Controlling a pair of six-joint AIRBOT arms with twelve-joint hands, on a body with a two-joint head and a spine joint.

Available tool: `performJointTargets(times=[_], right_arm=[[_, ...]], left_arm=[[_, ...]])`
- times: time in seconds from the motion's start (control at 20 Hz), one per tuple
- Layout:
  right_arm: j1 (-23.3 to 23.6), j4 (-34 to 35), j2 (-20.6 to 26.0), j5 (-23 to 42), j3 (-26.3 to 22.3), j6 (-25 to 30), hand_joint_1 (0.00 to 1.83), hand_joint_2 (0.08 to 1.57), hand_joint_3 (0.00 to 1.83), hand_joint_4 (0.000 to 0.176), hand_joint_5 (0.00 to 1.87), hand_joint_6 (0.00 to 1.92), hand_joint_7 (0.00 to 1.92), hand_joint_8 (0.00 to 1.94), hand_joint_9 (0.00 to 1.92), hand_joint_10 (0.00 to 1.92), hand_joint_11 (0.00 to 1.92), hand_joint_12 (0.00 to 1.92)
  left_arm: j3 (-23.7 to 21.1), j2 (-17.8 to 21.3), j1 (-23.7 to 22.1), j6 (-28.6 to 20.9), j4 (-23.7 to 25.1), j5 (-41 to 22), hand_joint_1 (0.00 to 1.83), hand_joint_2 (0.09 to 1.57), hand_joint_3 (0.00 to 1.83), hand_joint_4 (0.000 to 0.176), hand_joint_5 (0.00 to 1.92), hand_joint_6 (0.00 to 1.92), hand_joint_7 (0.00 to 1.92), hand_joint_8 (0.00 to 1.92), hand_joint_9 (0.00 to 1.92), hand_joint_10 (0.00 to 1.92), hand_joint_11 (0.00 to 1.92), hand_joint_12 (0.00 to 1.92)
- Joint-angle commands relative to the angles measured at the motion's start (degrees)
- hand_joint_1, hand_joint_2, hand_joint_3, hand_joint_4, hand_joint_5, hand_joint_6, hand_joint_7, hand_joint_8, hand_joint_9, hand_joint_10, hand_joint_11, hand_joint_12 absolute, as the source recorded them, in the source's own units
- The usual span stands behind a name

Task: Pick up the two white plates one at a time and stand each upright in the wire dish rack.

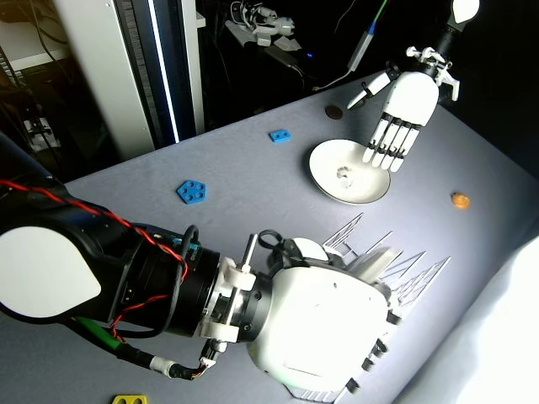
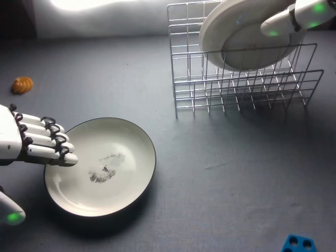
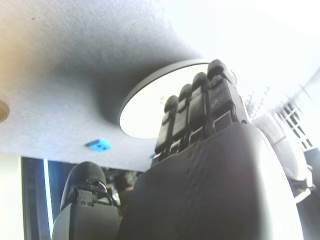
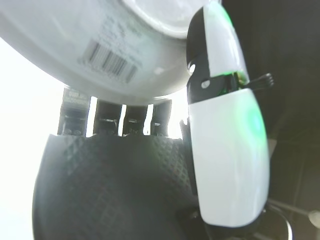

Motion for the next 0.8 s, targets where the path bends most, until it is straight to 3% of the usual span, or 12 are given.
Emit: performJointTargets(times=[0.0, 0.2, 0.3, 0.35, 0.4, 0.45, 0.5, 0.55, 0.65, 0.75], right_arm=[[0.05, 1.71, 0.43, 2.79, 0.24, 0.56, 1.22, 1.11, 0.0, 0.019, 0.99, 1.02, 1.02, 0.87, 1.15, 0.01, 0.75, 0.84], [-0.27, 1.71, 0.5, 2.97, 0.24, 0.55, 1.21, 1.13, 0.0, 0.015, 0.96, 1.08, 0.97, 0.95, 1.11, 0.0, 0.69, 0.88], [-0.55, 1.71, 0.5, 3.26, 0.23, 0.55, 1.18, 1.18, 0.0, 0.018, 0.85, 1.24, 0.88, 1.09, 1.03, 0.01, 0.6, 0.91], [-0.62, 1.71, 0.51, 3.28, 0.23, 0.52, 1.09, 1.19, 0.0, 0.0, 0.83, 1.23, 0.86, 0.5, 0.97, 0.0, 0.53, 0.91], [-0.63, 1.71, 0.55, 3.29, 0.24, 0.5, 1.1, 1.17, 0.0, 0.0, 0.86, 1.15, 0.93, 0.19, 0.95, 0.0, 0.53, 0.88], [-0.62, 1.71, 0.58, 3.41, 0.24, 0.47, 1.1, 1.19, 0.0, 0.0, 0.83, 1.19, 0.98, 0.09, 0.94, 0.0, 0.52, 0.87], [-0.58, 1.71, 0.61, 3.58, 0.24, 0.46, 1.19, 1.13, 0.03, 0.0, 0.92, 1.12, 0.99, 0.75, 1.02, 0.02, 0.6, 0.85], [-0.53, 1.71, 0.63, 3.64, 0.24, 0.46, 1.2, 1.13, 0.01, 0.007, 0.94, 1.11, 0.97, 0.9, 1.07, 0.03, 0.64, 0.85], [-0.27, 1.71, 0.77, 3.67, 0.24, 0.46, 1.21, 1.13, 0.0, 0.023, 0.93, 1.1, 1.0, 0.93, 1.11, 0.03, 0.69, 0.86], [-0.11, 1.71, 0.91, 3.69, 0.24, 0.44, 1.22, 1.12, 0.0, 0.024, 0.97, 1.05, 1.01, 0.89, 1.12, 0.02, 0.7, 0.85]], left_arm=[[-0.05, 0.15, -0.56, -0.18, -2.68, -1.13, 0.0, 1.09, 0.0, 0.0, 0.04, 0.01, 0.04, 0.01, 0.02, 0.01, 0.0, 0.0], [0.06, 0.23, -0.68, -0.18, -2.68, -1.13, 0.0, 1.1, 0.0, 0.0, 0.04, 0.01, 0.04, 0.01, 0.02, 0.01, 0.0, 0.0], [0.13, 0.24, -0.72, -0.18, -2.68, -1.13, 0.0, 1.09, 0.0, 0.0, 0.02, 0.01, 0.02, 0.01, 0.01, 0.0, 0.0, 0.0], [0.13, 0.24, -0.79, -0.18, -2.68, -1.13, 0.0, 1.09, 0.0, 0.0, 0.03, 0.01, 0.03, 0.01, 0.01, 0.0, 0.0, 0.0], [0.13, 0.24, -0.81, -0.18, -2.68, -1.13, 0.0, 1.09, 0.0, 0.0, 0.06, 0.02, 0.06, 0.02, 0.04, 0.01, 0.01, 0.0], [0.14, 0.24, -0.82, -0.17, -2.67, -1.13, 0.0, 1.09, 0.0, 0.0, 0.04, 0.01, 0.03, 0.01, 0.01, 0.0, 0.0, 0.0], [0.18, 0.21, -0.82, -0.17, -2.54, -1.13, 0.0, 1.09, 0.0, 0.0, 0.03, 0.0, 0.03, 0.0, 0.01, 0.0, 0.0, 0.0], [0.2, 0.2, -0.82, -0.17, -2.4, -1.13, 0.0, 1.09, 0.0, 0.0, 0.03, 0.0, 0.02, 0.0, 0.0, 0.0, 0.0, 0.0], [0.17, 0.13, -0.81, -0.17, -2.19, -1.12, 0.0, 1.09, 0.0, 0.0, 0.07, 0.01, 0.06, 0.01, 0.03, 0.01, 0.0, 0.0], [0.09, 0.13, -0.81, -0.17, -2.01, -1.11, 0.0, 1.09, 0.0, 0.0, 0.06, 0.01, 0.05, 0.01, 0.03, 0.01, 0.0, 0.0]])
